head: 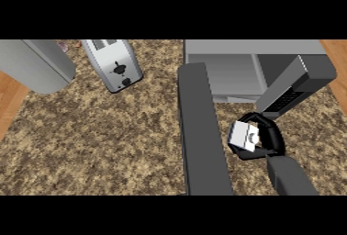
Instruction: Pick up the milk, place it into the microwave and close the microwave
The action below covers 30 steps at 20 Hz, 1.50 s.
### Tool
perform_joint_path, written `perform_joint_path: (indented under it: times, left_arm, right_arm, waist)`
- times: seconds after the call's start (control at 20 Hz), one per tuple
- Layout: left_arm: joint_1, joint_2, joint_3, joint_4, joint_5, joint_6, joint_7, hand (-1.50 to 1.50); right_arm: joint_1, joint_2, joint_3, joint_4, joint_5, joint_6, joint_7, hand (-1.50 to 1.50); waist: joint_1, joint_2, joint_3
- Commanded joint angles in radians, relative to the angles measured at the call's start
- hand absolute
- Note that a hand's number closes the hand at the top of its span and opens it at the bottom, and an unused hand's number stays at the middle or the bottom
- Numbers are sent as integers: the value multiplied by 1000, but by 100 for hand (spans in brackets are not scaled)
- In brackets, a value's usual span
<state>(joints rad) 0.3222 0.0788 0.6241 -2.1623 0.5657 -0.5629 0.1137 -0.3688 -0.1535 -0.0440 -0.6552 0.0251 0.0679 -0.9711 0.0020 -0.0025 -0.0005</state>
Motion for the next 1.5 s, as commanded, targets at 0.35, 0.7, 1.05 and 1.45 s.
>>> perform_joint_path:
  times: [0.35,0.7,1.05,1.45]
  left_arm:
    - [20,40,83,71,63,-70,-31,-150]
    - [-21,-4,23,45,-19,-39,-12,-150]
    - [-77,50,40,124,-19,-48,-18,-150]
    - [-111,53,4,133,-16,-55,-8,-150]
  right_arm:
    - [-105,51,20,-255,21,-144,315,150]
    - [-329,74,40,-61,160,-329,391,150]
    - [-525,71,-17,241,223,-465,354,150]
    - [-650,38,-89,415,219,-574,319,150]
  waist:
    - [6,-1,0]
    - [16,4,0]
    - [40,17,1]
    - [81,37,3]
